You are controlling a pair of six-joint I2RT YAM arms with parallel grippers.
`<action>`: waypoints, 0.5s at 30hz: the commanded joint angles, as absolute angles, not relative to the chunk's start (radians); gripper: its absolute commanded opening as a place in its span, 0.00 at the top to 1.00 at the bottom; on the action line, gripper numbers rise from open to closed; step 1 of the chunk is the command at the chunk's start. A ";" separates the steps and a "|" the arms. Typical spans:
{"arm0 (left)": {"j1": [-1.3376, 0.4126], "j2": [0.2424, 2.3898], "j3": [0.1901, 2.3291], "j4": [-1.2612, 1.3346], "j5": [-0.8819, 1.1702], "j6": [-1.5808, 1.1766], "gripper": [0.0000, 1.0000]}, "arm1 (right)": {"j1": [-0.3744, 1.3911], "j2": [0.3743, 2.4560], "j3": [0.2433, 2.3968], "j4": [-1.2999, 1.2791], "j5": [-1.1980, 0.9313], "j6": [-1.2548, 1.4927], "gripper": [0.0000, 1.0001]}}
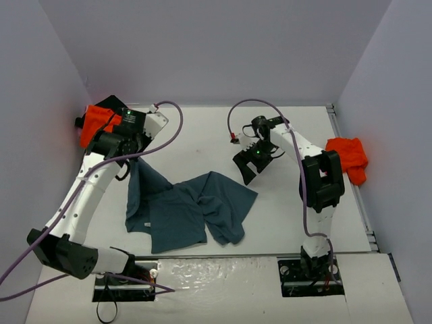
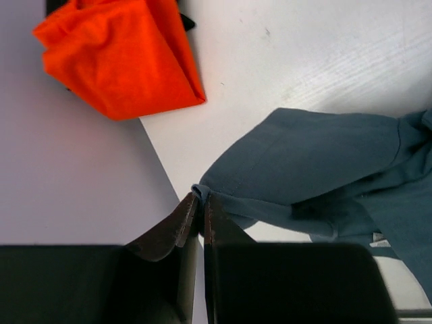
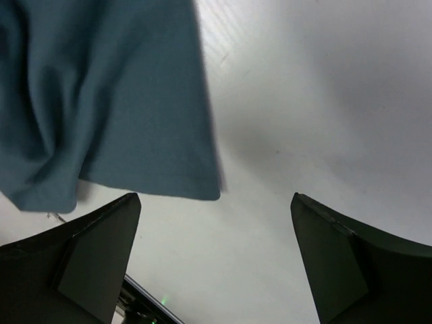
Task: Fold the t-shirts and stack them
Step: Flatten out the tshirt
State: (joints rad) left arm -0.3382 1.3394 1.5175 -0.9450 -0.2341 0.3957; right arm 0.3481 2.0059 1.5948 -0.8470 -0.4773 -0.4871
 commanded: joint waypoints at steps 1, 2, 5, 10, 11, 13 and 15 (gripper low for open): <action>-0.302 1.239 1.711 -0.804 -0.333 0.423 1.00 | 0.373 1.854 1.617 -0.955 -0.572 -0.627 0.08; -0.297 1.239 1.748 -0.795 -0.342 0.427 1.00 | 0.383 1.857 1.618 -0.971 -0.599 -0.645 0.07; -0.285 1.250 1.867 -0.769 -0.357 0.450 1.00 | 0.433 1.881 1.618 -0.997 -0.617 -0.672 0.07; -0.271 1.289 2.054 -0.744 -0.342 0.510 1.00 | 0.507 1.927 1.631 -0.986 -0.609 -0.684 0.07; -0.270 1.290 2.068 -0.740 -0.346 0.505 1.00 | 0.507 1.940 1.636 -0.981 -0.608 -0.679 0.08; -0.266 1.294 2.091 -0.756 -0.323 0.520 1.00 | 0.506 1.959 1.639 -0.955 -0.602 -0.664 0.08; -0.263 1.299 2.095 -0.755 -0.299 0.524 1.00 | 0.506 1.974 1.645 -0.934 -0.599 -0.644 0.07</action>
